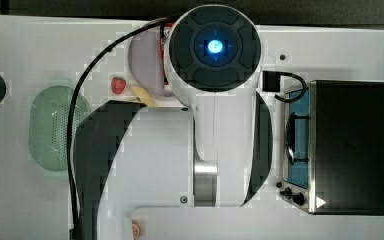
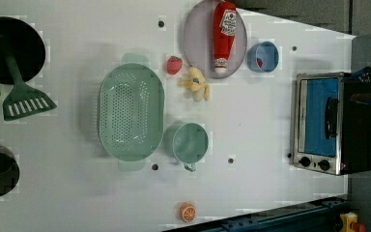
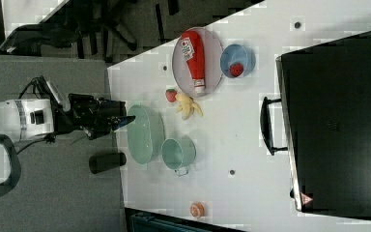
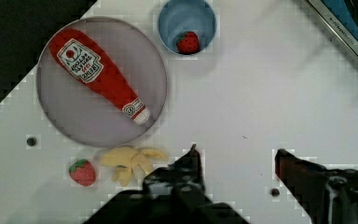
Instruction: Flap open oven.
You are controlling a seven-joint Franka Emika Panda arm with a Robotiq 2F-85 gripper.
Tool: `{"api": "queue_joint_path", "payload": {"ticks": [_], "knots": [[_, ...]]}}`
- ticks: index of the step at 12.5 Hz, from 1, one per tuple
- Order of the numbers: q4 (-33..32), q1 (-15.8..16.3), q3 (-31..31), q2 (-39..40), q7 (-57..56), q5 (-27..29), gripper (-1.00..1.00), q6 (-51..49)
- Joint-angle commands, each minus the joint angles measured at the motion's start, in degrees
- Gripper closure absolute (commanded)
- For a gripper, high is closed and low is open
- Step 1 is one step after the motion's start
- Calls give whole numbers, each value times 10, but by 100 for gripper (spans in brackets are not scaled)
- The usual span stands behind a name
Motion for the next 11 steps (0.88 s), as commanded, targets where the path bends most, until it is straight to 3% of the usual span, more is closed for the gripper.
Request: {"api": "queue_joint_path", "payload": {"ticks": [1, 3, 6, 7, 11], "knots": [[-149, -13, -31, -230, 42, 6, -59, -90], [-149, -13, -31, -230, 42, 6, -99, -90], [-150, -14, -31, -229, 42, 6, -100, -90], [-149, -13, -31, -229, 42, 6, -90, -90], [-150, -15, -32, -229, 42, 6, 9, -90]]}}
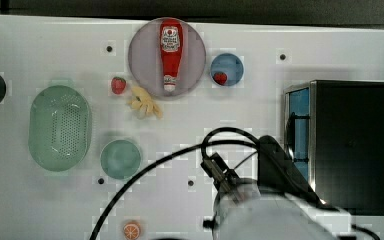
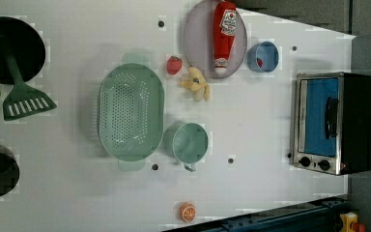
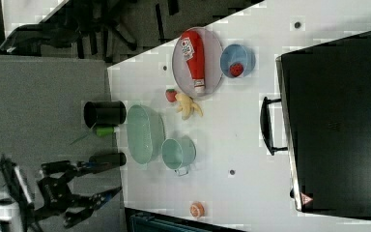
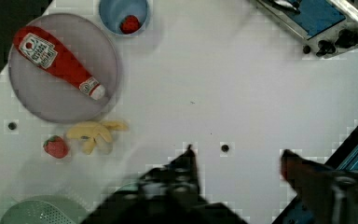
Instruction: Flap open oven.
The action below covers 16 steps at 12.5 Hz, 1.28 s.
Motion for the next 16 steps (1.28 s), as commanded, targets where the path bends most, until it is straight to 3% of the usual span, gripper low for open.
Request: {"api": "queue_joint_path", "payload": {"ticks": [1, 2, 3, 7, 11, 16], "knots": [[-18, -1, 1, 20, 32, 6, 32, -3], [-19, -1, -1, 21, 31, 6, 55, -3], [-21, -1, -3, 22, 29, 6, 65, -3], [-53, -3, -28, 31, -113, -5, 65, 16], [-98, -13, -68, 45, -319, -32, 65, 109], [-133, -26, -126, 82, -493, -83, 65, 229]]}}
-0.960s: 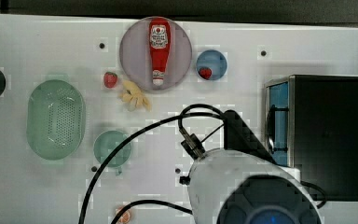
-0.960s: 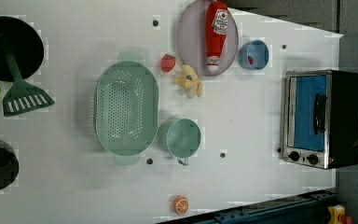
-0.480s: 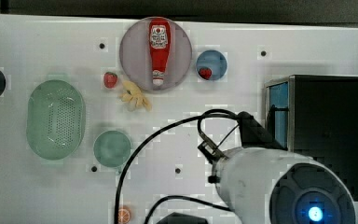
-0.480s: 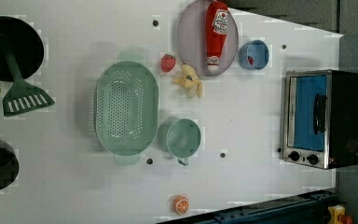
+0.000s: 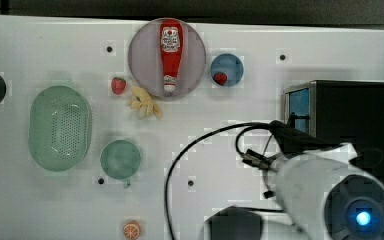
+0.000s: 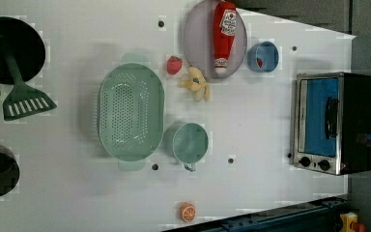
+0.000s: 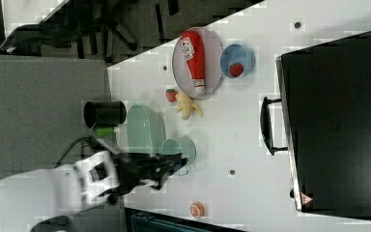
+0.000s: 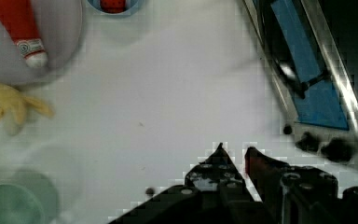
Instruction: Flap open oven.
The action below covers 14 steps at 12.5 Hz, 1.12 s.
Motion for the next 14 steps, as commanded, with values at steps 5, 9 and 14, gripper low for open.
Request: {"api": "queue_joint_path", "payload": {"ticks": [5, 9, 14], "knots": [[-10, -28, -70, 96, -180, -25, 65, 139], [-11, -30, -89, 164, -257, -24, 65, 231], [-12, -33, -92, 239, -274, -20, 65, 276]]}}
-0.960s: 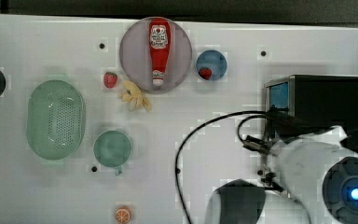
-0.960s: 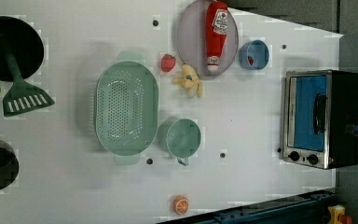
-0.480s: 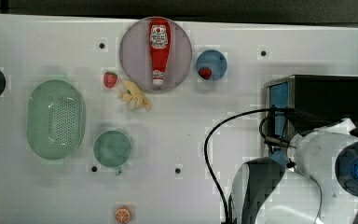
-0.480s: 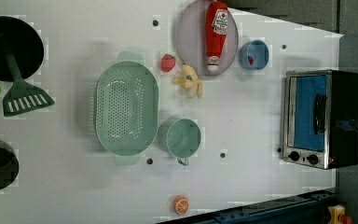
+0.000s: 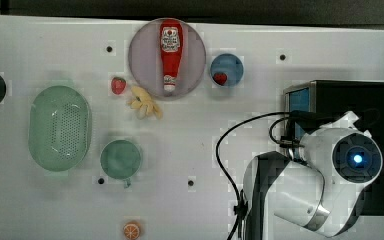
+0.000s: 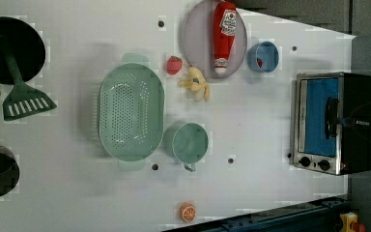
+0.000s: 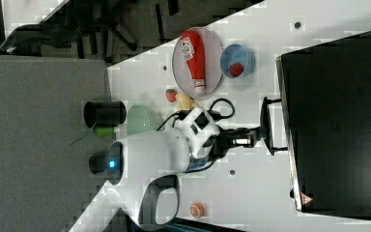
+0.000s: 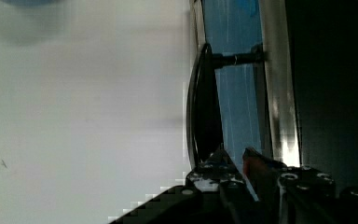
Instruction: Flap open oven.
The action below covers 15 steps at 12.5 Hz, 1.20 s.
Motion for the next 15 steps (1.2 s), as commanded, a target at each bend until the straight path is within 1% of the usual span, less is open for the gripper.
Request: {"api": "queue_joint_path", "payload": {"ticks": [1, 3, 8, 10, 12, 13, 15], "knots": [[7, -4, -9, 25, -30, 1, 65, 25], [6, -3, -10, 41, -30, 1, 65, 50], [5, 4, 0, 55, -28, -1, 65, 51], [1, 14, 7, 56, -25, -10, 65, 49], [-3, 28, 14, 56, -11, -52, 65, 48], [-5, 34, 18, 56, 14, -83, 65, 48], [-10, 47, 24, 59, 100, -142, 65, 45]]}}
